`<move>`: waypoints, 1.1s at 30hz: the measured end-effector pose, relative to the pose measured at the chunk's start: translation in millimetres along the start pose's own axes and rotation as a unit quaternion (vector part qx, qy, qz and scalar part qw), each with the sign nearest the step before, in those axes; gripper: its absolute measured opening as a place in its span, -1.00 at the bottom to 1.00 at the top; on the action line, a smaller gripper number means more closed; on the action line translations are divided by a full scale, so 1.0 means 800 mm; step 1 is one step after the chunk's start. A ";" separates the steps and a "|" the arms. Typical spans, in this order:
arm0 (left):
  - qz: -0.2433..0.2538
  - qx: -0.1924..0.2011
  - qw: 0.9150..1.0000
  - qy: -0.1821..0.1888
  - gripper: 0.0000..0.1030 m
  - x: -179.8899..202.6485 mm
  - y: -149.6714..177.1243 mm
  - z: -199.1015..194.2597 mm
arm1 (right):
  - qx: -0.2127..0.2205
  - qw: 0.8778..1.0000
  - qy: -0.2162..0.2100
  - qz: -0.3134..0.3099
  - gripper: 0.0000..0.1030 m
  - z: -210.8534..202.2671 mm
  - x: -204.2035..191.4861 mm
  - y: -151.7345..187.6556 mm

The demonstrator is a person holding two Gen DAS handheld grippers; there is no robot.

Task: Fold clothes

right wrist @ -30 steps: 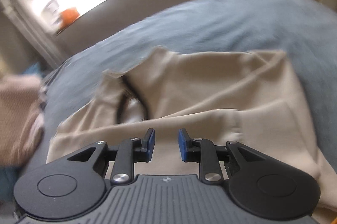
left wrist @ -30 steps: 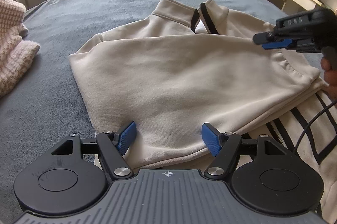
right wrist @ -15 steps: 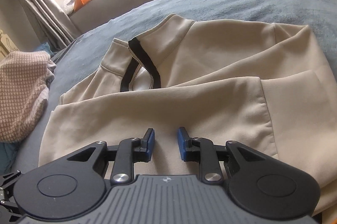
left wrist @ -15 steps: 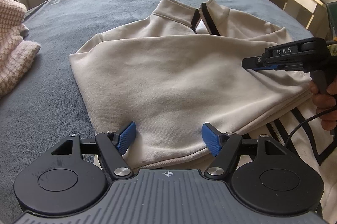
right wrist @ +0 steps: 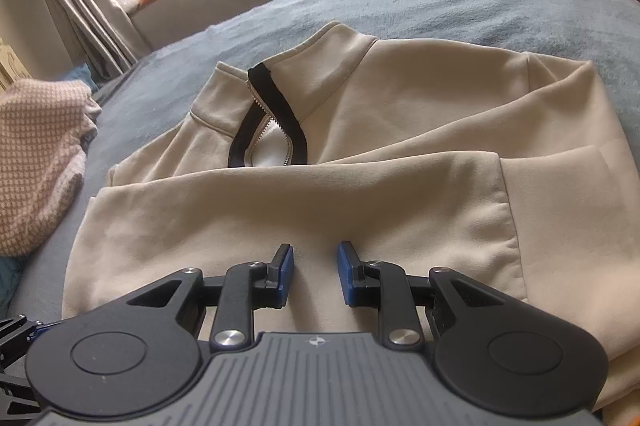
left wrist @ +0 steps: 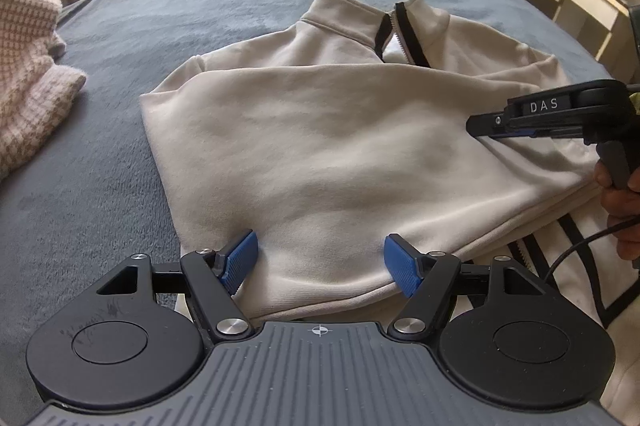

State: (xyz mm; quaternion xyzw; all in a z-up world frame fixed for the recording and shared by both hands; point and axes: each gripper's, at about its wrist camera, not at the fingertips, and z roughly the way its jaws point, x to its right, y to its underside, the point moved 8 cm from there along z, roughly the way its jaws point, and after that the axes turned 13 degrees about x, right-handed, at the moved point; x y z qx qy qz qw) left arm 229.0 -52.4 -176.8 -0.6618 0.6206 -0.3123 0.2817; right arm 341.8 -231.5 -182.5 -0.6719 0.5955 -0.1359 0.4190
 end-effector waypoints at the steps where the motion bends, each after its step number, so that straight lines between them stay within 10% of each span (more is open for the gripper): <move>1: -0.003 0.001 1.000 0.000 0.43 0.000 0.000 0.000 | -0.006 1.000 0.003 -0.001 -0.51 0.001 -0.001 -0.001; 33: -0.030 0.010 0.999 0.025 0.60 -0.005 0.000 -0.001 | -0.018 0.999 0.043 -0.022 -0.43 -0.013 -0.012 0.011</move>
